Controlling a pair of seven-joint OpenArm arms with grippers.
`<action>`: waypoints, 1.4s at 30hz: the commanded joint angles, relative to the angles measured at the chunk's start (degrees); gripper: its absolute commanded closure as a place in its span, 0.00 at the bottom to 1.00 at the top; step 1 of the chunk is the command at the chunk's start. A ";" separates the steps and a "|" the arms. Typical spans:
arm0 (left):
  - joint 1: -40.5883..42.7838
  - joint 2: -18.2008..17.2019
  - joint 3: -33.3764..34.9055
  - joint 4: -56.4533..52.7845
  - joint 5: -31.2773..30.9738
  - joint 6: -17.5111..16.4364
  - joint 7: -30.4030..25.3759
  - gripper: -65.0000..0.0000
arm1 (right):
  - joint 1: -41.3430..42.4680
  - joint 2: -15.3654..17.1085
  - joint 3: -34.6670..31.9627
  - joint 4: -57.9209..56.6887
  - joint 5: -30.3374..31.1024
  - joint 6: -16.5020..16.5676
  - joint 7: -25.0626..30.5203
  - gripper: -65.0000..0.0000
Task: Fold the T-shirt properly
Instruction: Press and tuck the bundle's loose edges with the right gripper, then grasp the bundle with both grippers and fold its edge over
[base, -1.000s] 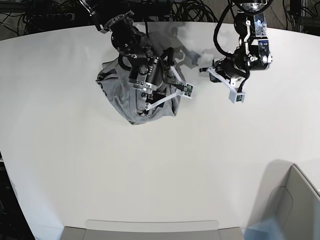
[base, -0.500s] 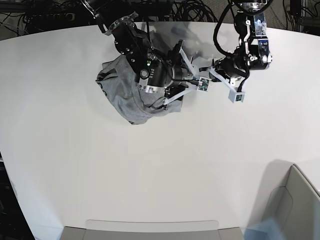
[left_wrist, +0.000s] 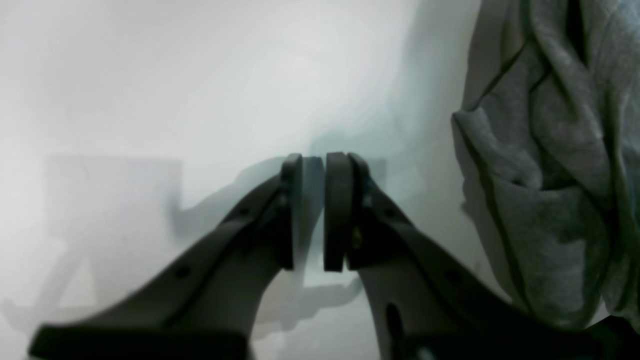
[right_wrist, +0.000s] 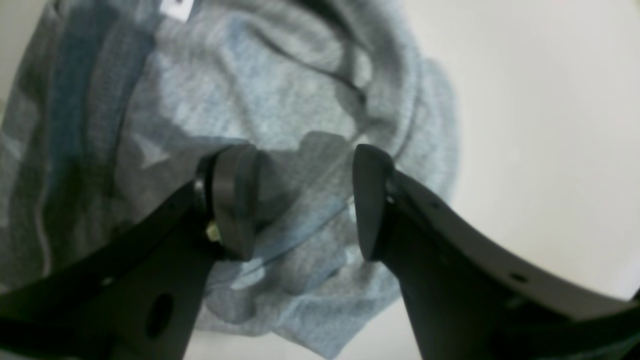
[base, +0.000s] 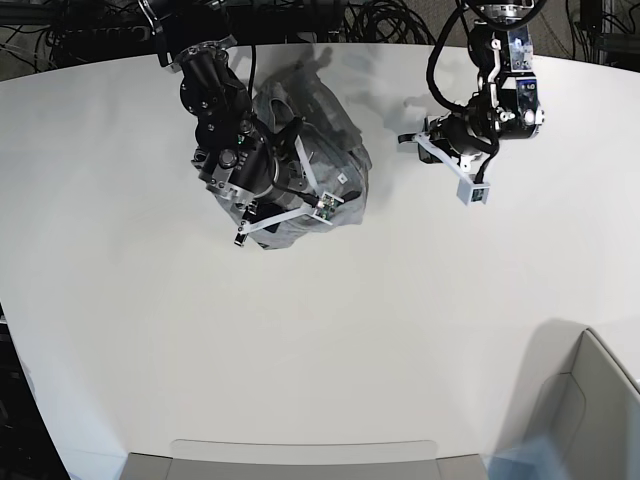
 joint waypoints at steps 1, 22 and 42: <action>-0.35 -0.17 0.05 0.93 -0.63 -0.09 -0.54 0.88 | 0.64 -0.76 -1.20 0.95 0.49 0.89 0.80 0.53; -0.70 -0.08 0.05 1.63 -0.71 -0.17 -0.45 0.88 | -1.99 -0.76 -10.25 12.56 2.87 0.89 0.71 0.55; -5.63 0.36 38.82 10.51 -0.36 0.00 -0.71 1.00 | 3.28 10.14 21.13 -0.98 2.87 0.89 0.80 1.00</action>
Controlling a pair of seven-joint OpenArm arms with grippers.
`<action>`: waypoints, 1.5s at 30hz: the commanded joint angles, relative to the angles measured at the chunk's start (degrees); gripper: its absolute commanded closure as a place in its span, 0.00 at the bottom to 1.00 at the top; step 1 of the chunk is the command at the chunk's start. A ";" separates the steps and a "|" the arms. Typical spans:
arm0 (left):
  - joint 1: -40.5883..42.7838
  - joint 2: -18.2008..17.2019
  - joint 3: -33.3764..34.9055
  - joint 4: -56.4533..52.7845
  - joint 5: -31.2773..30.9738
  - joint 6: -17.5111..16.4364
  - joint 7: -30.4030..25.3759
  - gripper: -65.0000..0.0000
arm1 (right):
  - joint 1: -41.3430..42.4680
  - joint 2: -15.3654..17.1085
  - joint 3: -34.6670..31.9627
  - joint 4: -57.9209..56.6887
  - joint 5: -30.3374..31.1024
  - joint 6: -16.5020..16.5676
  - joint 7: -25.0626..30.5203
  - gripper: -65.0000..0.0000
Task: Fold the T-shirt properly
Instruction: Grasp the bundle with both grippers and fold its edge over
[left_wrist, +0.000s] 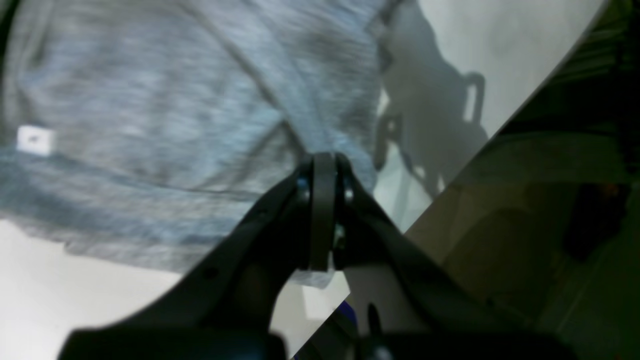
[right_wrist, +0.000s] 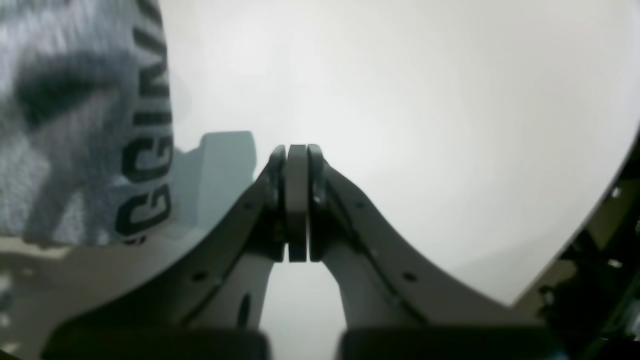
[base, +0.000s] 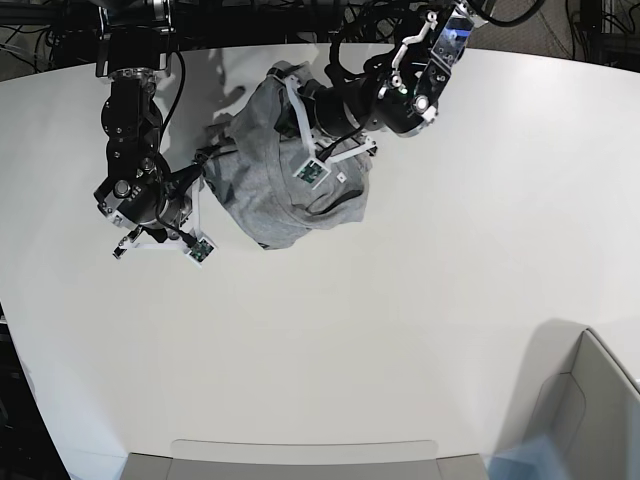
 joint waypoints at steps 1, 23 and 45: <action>-1.26 0.27 0.81 0.37 -0.71 -0.11 -0.80 1.00 | 0.83 0.32 0.11 0.26 -0.06 0.89 0.50 1.00; -17.87 -0.34 -14.48 -22.84 -0.98 -0.02 -0.89 1.00 | -10.69 2.17 -27.59 2.90 -0.15 0.89 6.83 1.00; -13.30 0.63 5.30 -7.90 -0.80 -0.46 3.16 1.00 | 0.74 -1.61 6.43 -1.67 -0.15 0.89 7.27 1.00</action>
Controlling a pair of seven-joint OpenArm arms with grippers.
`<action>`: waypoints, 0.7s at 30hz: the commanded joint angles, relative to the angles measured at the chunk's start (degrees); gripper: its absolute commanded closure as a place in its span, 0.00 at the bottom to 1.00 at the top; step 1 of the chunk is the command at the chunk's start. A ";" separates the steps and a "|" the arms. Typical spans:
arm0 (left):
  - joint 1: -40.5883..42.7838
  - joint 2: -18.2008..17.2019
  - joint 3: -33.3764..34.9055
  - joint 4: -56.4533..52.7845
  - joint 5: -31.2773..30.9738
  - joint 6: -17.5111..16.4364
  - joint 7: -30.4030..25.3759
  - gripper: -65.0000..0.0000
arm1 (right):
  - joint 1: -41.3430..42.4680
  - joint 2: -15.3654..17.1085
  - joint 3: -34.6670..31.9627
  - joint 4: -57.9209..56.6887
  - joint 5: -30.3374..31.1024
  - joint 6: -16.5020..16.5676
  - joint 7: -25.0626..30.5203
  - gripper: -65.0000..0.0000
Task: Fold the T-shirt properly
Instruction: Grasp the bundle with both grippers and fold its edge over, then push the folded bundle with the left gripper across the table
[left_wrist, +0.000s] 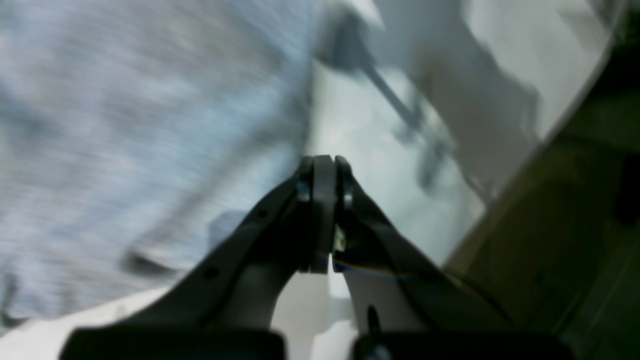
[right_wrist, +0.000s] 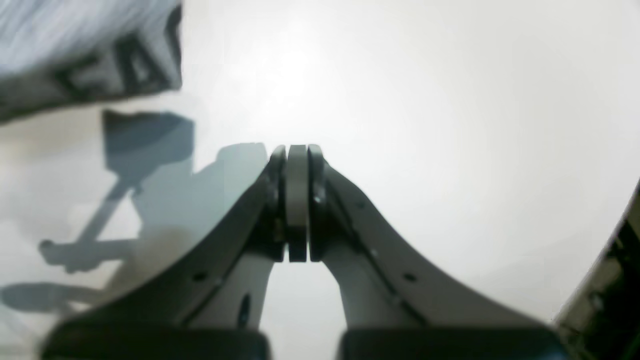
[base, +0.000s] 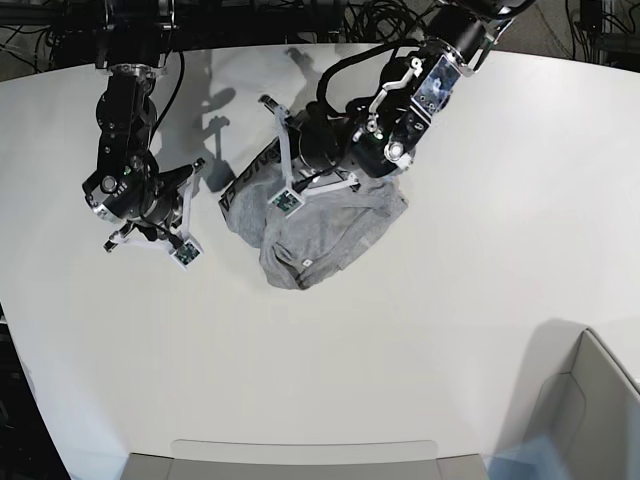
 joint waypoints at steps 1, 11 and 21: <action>-1.10 0.47 0.76 0.93 -0.43 0.09 -0.52 1.00 | 1.66 0.22 -0.17 -0.30 0.00 0.89 1.28 1.00; -1.02 0.47 -2.41 -9.53 -0.25 0.53 -4.38 1.00 | 0.78 -1.97 -10.28 -7.86 -0.09 0.89 7.44 1.00; -1.28 0.47 -32.65 -10.85 -0.43 0.53 -4.91 1.00 | -9.33 0.22 -26.01 3.04 -0.09 0.89 7.79 1.00</action>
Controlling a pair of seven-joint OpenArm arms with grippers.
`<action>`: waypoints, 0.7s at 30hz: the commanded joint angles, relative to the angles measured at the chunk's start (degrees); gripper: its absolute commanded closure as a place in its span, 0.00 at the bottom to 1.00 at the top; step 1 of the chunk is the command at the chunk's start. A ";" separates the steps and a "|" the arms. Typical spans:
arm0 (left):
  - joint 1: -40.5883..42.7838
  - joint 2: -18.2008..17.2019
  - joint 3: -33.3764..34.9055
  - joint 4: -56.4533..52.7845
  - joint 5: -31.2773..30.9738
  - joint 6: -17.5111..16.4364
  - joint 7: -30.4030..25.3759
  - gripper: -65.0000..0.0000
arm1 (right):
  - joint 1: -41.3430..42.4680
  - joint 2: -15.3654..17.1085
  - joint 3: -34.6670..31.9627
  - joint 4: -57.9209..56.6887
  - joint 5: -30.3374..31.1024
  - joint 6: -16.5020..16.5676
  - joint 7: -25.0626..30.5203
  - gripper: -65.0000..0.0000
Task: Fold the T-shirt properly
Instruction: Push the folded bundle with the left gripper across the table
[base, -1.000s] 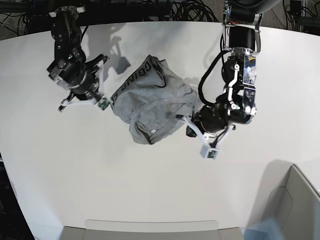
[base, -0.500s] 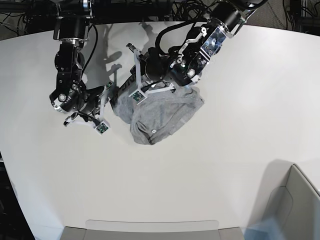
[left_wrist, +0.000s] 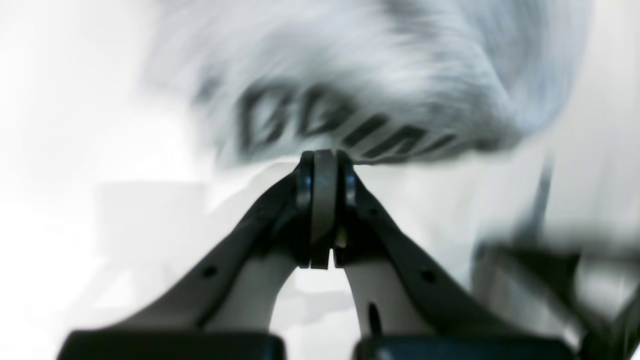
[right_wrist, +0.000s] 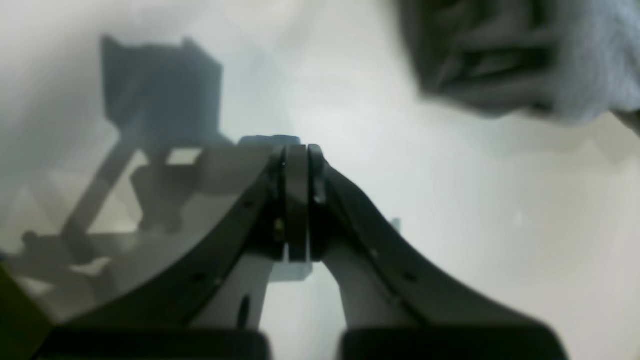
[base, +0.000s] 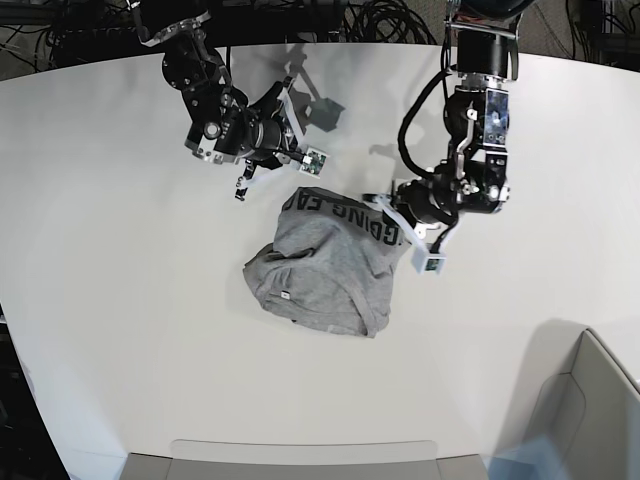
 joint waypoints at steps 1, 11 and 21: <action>-0.82 0.30 -0.63 1.15 -1.19 -0.44 0.38 1.00 | 0.09 0.55 1.29 2.61 -0.50 0.89 0.18 1.00; 1.64 3.29 -0.63 12.67 -1.37 -0.79 -10.78 1.00 | -6.85 1.96 25.64 12.28 -0.41 0.89 0.18 1.00; -4.34 5.22 10.97 -7.64 -1.28 -0.44 -37.86 1.00 | -14.15 2.31 34.70 12.28 -0.15 0.89 1.68 1.00</action>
